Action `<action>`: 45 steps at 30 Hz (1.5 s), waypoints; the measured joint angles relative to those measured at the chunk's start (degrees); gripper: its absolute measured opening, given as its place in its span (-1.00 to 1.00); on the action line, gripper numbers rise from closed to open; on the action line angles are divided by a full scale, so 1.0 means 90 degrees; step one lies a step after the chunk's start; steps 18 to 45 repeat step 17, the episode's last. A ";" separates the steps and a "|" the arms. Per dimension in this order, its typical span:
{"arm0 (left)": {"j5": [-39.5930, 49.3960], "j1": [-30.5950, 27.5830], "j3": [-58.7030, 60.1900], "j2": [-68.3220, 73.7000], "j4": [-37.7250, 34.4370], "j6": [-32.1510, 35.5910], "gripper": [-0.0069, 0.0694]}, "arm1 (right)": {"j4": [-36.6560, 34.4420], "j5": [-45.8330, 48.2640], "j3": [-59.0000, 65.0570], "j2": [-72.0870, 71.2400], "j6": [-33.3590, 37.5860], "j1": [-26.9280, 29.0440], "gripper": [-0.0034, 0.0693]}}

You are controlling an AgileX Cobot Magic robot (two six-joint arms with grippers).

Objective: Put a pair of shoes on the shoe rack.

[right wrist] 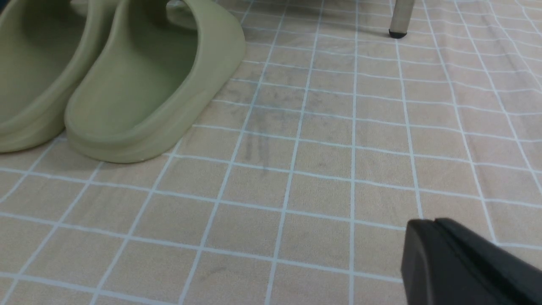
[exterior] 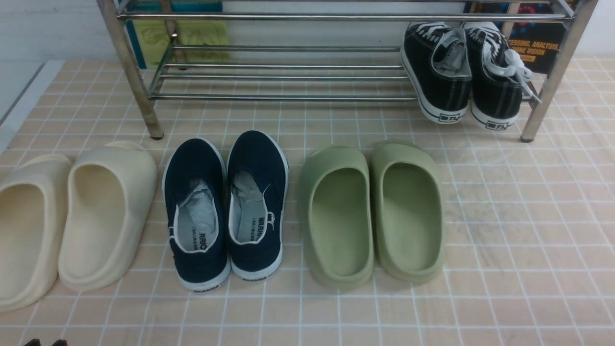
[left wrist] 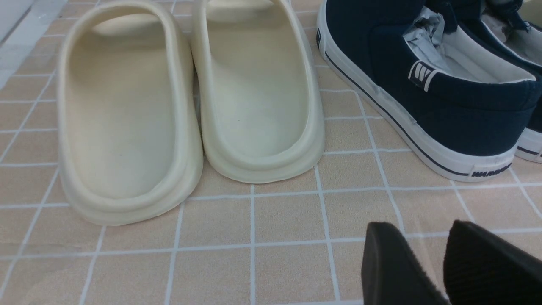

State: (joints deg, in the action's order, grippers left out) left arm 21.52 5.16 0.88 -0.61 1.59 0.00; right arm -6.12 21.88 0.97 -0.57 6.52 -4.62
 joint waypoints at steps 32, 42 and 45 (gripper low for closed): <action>0.0000 0.0000 0.0000 0.0000 0.0000 0.0000 -0.19 | 0.0000 0.0000 0.0000 0.0000 0.0000 0.0000 -0.83; 0.0000 0.0000 0.0000 0.0000 0.0000 0.0000 -0.19 | 0.0000 0.0000 0.0000 0.0000 0.0000 0.0000 -0.83; 0.0000 0.0000 0.0000 0.0000 0.0000 0.0000 -0.19 | 0.0000 0.0000 0.0000 0.0000 0.0000 0.0000 -0.83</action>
